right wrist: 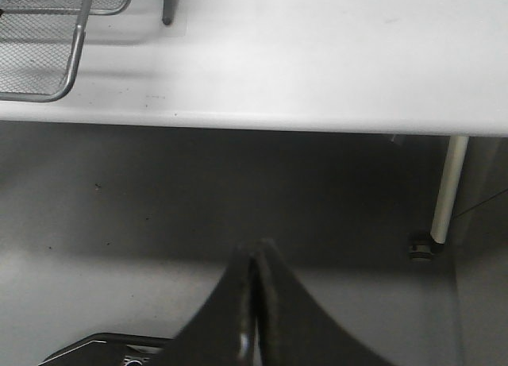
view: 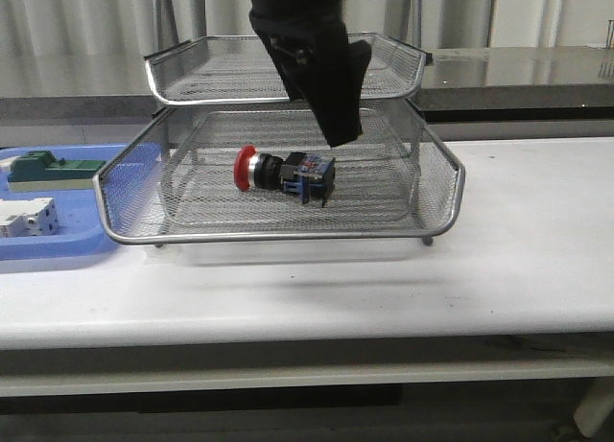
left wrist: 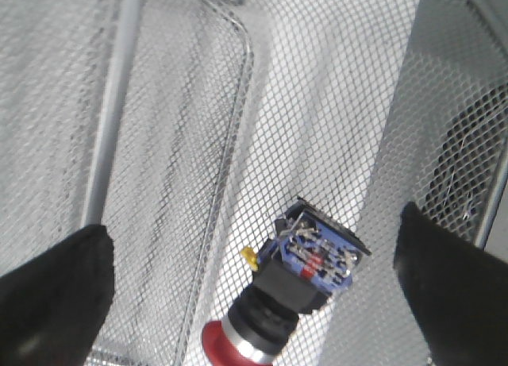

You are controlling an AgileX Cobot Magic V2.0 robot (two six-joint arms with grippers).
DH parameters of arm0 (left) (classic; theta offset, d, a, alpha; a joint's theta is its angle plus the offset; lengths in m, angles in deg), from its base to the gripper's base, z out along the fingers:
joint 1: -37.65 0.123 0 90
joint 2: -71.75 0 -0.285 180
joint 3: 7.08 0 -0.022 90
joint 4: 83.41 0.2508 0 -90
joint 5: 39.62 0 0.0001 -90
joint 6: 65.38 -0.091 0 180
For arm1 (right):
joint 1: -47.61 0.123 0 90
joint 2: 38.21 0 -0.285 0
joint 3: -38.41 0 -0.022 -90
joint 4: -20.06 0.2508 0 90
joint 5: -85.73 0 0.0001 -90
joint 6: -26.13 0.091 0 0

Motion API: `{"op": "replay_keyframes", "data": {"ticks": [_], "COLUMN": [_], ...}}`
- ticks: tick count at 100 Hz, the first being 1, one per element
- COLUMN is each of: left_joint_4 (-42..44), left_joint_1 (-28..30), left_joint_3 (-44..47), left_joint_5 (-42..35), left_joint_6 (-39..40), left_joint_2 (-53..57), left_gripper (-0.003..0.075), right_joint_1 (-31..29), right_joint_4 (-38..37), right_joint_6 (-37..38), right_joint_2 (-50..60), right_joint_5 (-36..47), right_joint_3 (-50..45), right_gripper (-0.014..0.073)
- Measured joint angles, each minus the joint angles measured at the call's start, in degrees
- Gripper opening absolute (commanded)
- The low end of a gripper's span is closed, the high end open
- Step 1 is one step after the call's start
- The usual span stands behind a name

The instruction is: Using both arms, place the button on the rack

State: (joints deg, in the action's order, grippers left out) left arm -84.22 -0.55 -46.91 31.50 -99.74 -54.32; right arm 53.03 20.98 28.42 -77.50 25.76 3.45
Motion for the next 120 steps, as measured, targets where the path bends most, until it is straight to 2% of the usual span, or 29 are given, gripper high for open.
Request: {"op": "replay_keyframes", "data": {"ticks": [34, 51, 82, 108, 120], "left_joint_4": [3.85, 6.62, 5.57, 2.20, 0.44], "left_joint_1": [0.12, 3.36, 16.55, 28.10, 32.98], "left_joint_3": [-0.09, 0.25, 8.80, 23.73, 32.14], "left_joint_5": [0.46, 0.70, 1.10, 1.10, -2.32], "left_joint_6": [7.56, 12.10, 15.30, 15.50, 15.63], "left_joint_2": [8.77, 14.45, 27.32, 40.80, 48.13], "left_gripper": [0.0685, 0.0685, 0.0603, 0.0592, 0.0592], "right_joint_1": [0.00, 0.00, 0.00, 0.00, 0.00], "right_joint_4": [0.00, 0.00, 0.00, 0.00, 0.00], "right_joint_6": [0.00, 0.00, 0.00, 0.00, 0.00], "right_joint_2": [0.00, 0.00, 0.00, 0.00, 0.00], "right_joint_5": [0.00, 0.00, 0.00, 0.00, 0.00], "right_joint_3": [0.00, 0.00, 0.00, 0.00, 0.00], "right_gripper": [-0.0068, -0.0068, -0.0068, -0.0068, -0.0068]}}
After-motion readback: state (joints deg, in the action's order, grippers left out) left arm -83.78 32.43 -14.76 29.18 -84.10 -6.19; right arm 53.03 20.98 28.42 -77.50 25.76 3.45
